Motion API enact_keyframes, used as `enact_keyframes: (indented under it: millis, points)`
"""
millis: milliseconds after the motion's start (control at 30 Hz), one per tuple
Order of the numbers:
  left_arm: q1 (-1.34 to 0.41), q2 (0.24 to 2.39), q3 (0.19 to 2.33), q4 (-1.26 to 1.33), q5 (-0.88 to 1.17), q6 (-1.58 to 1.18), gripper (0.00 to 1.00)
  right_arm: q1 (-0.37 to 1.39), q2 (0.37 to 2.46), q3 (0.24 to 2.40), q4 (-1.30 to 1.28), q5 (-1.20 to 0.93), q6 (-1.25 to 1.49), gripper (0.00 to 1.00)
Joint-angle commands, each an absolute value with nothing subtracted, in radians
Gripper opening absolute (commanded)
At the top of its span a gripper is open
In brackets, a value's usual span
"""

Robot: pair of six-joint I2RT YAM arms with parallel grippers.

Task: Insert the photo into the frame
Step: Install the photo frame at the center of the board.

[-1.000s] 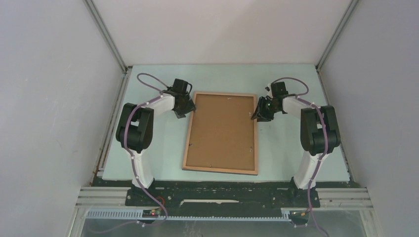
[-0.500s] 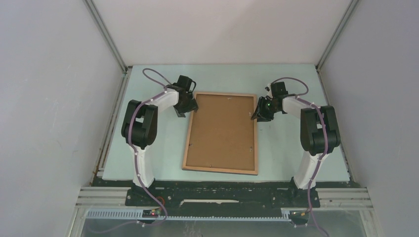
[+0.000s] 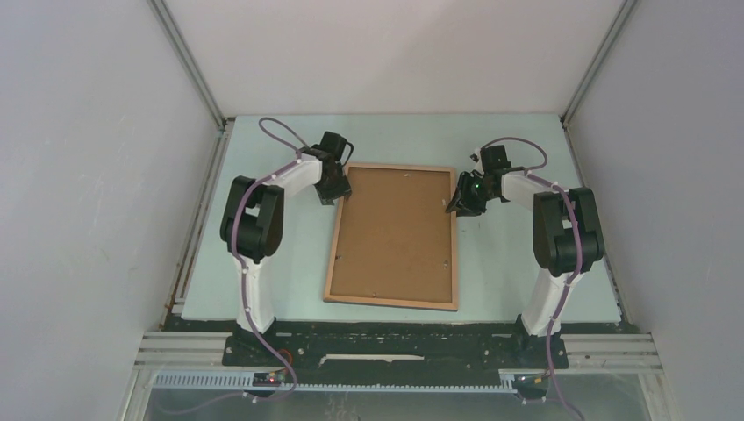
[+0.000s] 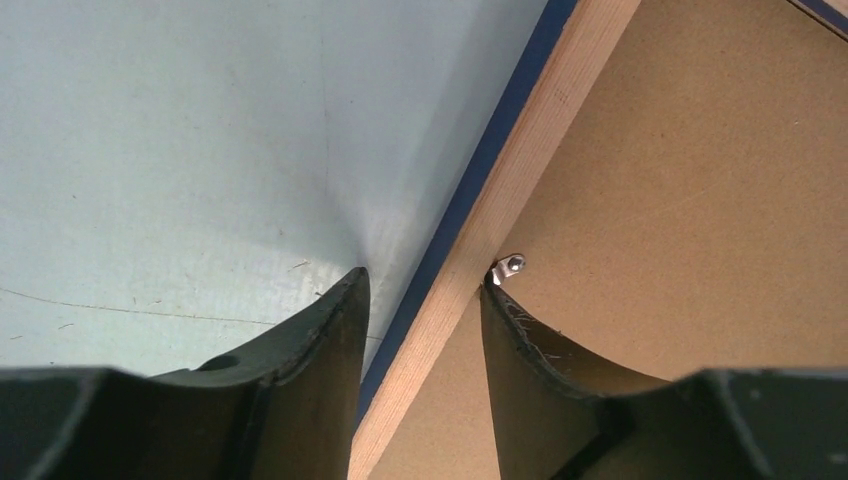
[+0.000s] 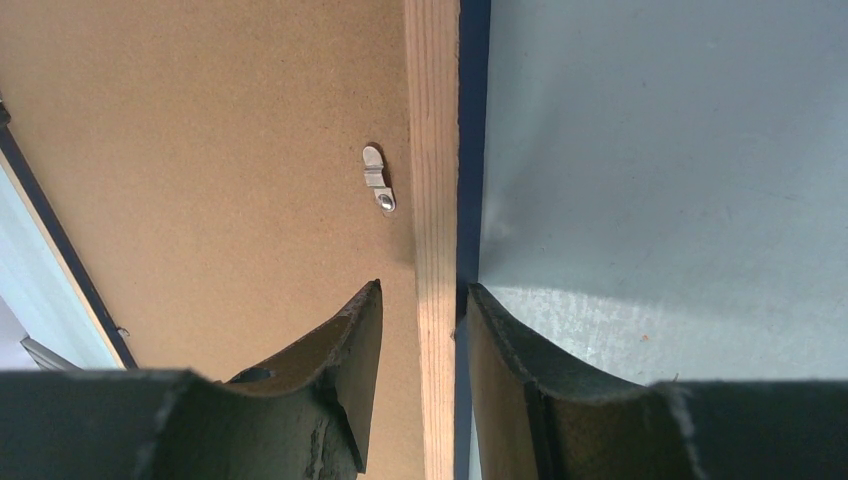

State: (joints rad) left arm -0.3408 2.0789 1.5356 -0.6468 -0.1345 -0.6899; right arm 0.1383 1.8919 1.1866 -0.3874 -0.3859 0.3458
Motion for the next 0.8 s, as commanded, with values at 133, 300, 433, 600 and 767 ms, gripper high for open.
enact_keyframes:
  millis: [133,300,433,600,767]
  points:
    - [-0.288,2.123,1.532,-0.671,-0.192,-0.717,0.39,0.155,1.876,1.19,-0.368,-0.406,0.338,0.44]
    - [-0.284,2.118,1.537,-0.643,-0.182,-0.741,0.33,0.155,1.878,1.19,-0.365,-0.409,0.337,0.44]
    - [-0.28,2.126,1.553,-0.636,-0.168,-0.769,0.28,0.156,1.879,1.19,-0.364,-0.41,0.336,0.44]
    - [-0.255,2.094,1.501,-0.582,-0.157,-0.849,0.26,0.159,1.877,1.19,-0.364,-0.408,0.336,0.44]
    - [-0.248,2.058,1.457,-0.516,-0.18,-0.936,0.21,0.163,1.879,1.194,-0.369,-0.401,0.334,0.44]
